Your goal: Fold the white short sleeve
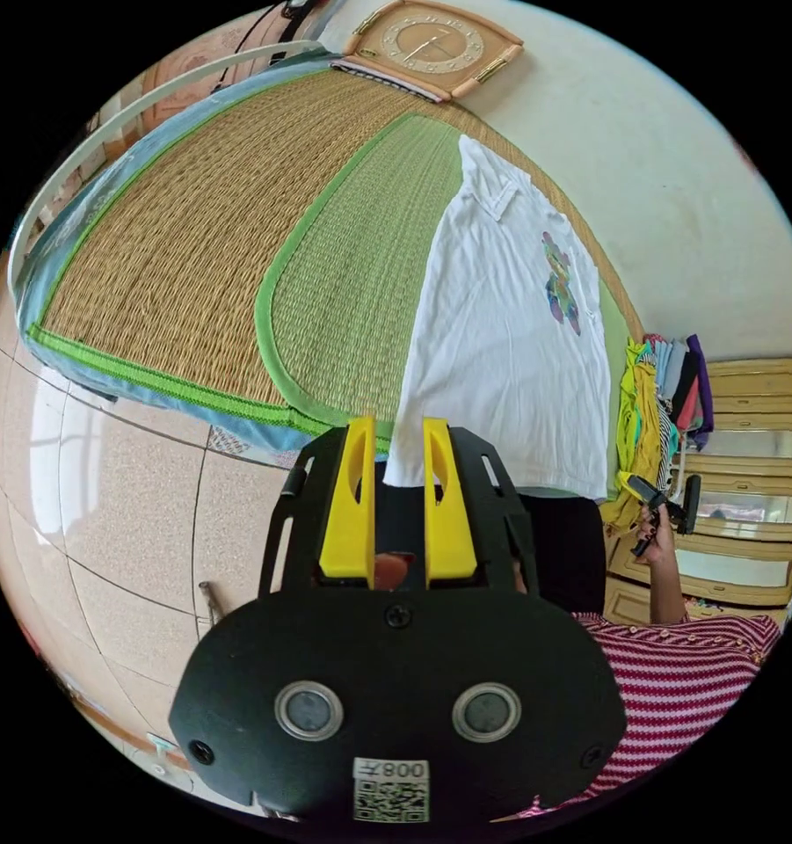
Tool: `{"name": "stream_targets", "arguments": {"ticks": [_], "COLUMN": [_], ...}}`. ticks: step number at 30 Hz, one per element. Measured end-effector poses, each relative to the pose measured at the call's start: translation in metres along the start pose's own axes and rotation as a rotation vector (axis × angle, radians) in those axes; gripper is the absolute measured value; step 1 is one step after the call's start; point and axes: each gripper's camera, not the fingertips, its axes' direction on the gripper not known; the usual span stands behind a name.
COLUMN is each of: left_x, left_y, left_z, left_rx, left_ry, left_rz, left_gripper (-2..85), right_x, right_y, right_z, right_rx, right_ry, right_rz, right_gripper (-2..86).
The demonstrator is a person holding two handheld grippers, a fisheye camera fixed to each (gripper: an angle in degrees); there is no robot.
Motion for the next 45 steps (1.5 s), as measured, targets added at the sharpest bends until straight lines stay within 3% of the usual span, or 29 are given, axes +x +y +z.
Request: {"name": "stream_targets", "arguments": {"ticks": [16, 22, 45], "left_x": [-0.03, -0.034, -0.063], "left_y": [0.032, 0.054, 0.247], "left_z": [0.001, -0.018, -0.157], "left_rx": [-0.07, -0.055, 0.038], "left_ry": [0.075, 0.095, 0.355], "left_rz": [-0.042, -0.009, 0.209], "left_gripper": [5.3, 2.0, 1.1], "right_x": [0.053, 0.06, 0.084], "right_y": [0.047, 0.063, 0.246], "right_z": [-0.007, -0.024, -0.19], "right_rx": [-0.06, -0.084, 0.037], "right_ry": [-0.098, -0.13, -0.383], "right_rz": [0.087, 0.066, -0.111], "right_gripper": [6.3, 1.7, 0.5]}}
